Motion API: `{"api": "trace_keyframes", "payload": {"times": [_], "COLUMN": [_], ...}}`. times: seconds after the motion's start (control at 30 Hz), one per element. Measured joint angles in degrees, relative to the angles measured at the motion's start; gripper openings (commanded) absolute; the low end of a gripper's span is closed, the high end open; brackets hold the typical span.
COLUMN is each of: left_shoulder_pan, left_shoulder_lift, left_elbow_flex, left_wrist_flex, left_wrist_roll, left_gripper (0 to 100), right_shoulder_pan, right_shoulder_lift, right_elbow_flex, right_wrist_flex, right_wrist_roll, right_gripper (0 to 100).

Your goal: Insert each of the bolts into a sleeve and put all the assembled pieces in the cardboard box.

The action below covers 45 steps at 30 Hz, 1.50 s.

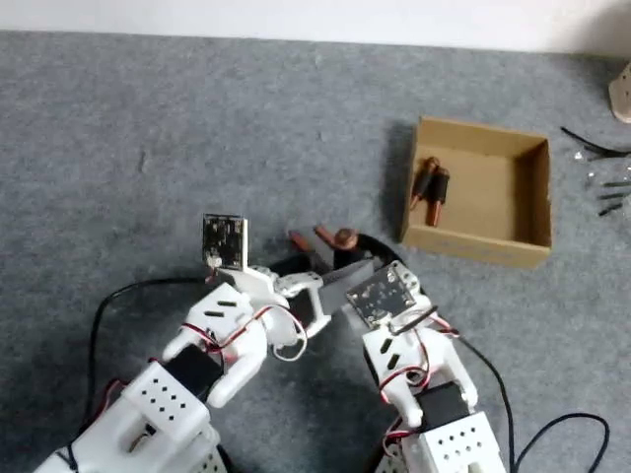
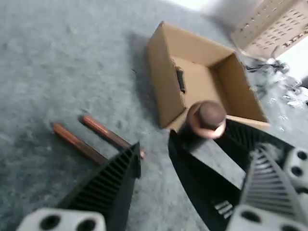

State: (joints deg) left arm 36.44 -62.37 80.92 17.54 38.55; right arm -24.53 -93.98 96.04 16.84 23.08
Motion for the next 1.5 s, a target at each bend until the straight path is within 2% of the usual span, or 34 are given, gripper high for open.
{"api": "trace_keyframes", "payload": {"times": [0.13,0.27,0.4,0.93,1.03,1.17,1.33,1.43,1.5], "left_shoulder_pan": [-3.43,-13.98,-21.71,-22.77,-23.03,-22.68,-27.34,-29.27,-29.45], "left_shoulder_lift": [0.09,0.88,0.97,0.97,0.97,0.97,0.97,0.97,0.97], "left_elbow_flex": [-0.18,-1.67,-2.2,-2.29,-2.29,-2.29,-2.29,-2.29,-1.58], "left_wrist_flex": [0.35,0.79,0.79,0.79,0.79,0.88,0.88,0.88,0.88], "left_wrist_roll": [1.76,8.97,11.43,10.81,2.02,-13.54,-31.65,-36.4,-37.27], "left_gripper": [32,31,31,31,29,18,10,7,1], "right_shoulder_pan": [-0.09,0.97,2.11,4.22,6.24,9.93,13.54,17.23,19.34], "right_shoulder_lift": [0.0,-0.09,-0.09,-0.09,-0.09,-0.09,-0.09,-0.09,-0.09], "right_elbow_flex": [0.0,0.0,0.0,0.0,0.0,0.0,0.0,0.0,0.0], "right_wrist_flex": [0.0,-0.97,-1.32,-1.32,-1.32,-1.67,-2.11,-2.2,-1.93], "right_wrist_roll": [0.0,0.0,0.0,0.0,-0.97,-4.22,-5.1,-5.19,-5.19], "right_gripper": [0.5,0.5,0.5,0.5,0.5,0.5,0.5,0.5,0.5]}}
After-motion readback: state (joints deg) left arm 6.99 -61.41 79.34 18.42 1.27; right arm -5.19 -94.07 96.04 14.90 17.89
